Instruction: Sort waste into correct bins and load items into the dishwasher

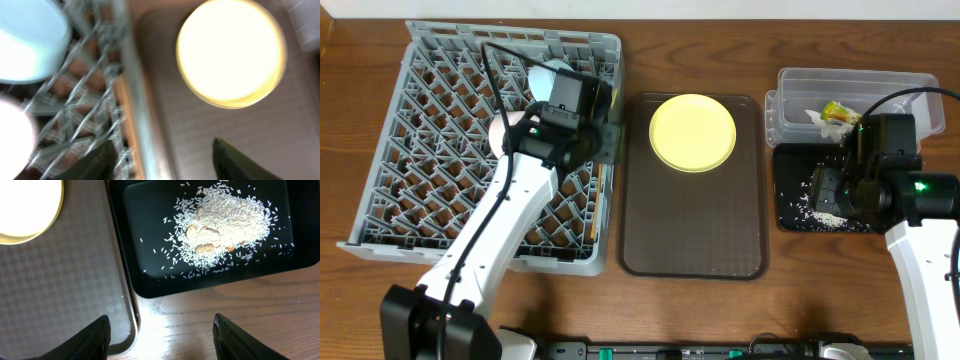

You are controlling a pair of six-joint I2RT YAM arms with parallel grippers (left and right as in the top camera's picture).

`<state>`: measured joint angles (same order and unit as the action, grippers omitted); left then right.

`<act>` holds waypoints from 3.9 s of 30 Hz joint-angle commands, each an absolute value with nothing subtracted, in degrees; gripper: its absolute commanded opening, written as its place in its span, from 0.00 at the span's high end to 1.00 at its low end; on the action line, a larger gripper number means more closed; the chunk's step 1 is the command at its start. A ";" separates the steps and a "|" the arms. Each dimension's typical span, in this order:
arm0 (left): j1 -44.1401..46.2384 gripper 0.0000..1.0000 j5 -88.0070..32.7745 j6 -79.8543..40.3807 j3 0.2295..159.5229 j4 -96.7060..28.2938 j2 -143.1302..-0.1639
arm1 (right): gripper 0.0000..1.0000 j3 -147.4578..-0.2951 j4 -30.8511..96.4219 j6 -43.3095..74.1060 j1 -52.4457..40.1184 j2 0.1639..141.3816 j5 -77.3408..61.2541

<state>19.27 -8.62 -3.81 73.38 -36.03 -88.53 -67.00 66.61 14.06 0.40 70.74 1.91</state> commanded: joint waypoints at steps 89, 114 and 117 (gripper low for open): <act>4.60 0.94 -49.30 -28.36 74.32 -19.03 -89.58 | 0.36 -67.44 66.92 14.09 1.48 70.39 1.89; 4.40 0.94 -45.76 -31.92 74.24 -18.39 -89.49 | 0.36 -67.44 67.13 14.09 1.48 70.39 1.89; 4.40 0.94 -40.75 -30.00 74.02 -22.70 -89.49 | 0.36 -67.44 67.26 14.09 1.48 70.39 1.89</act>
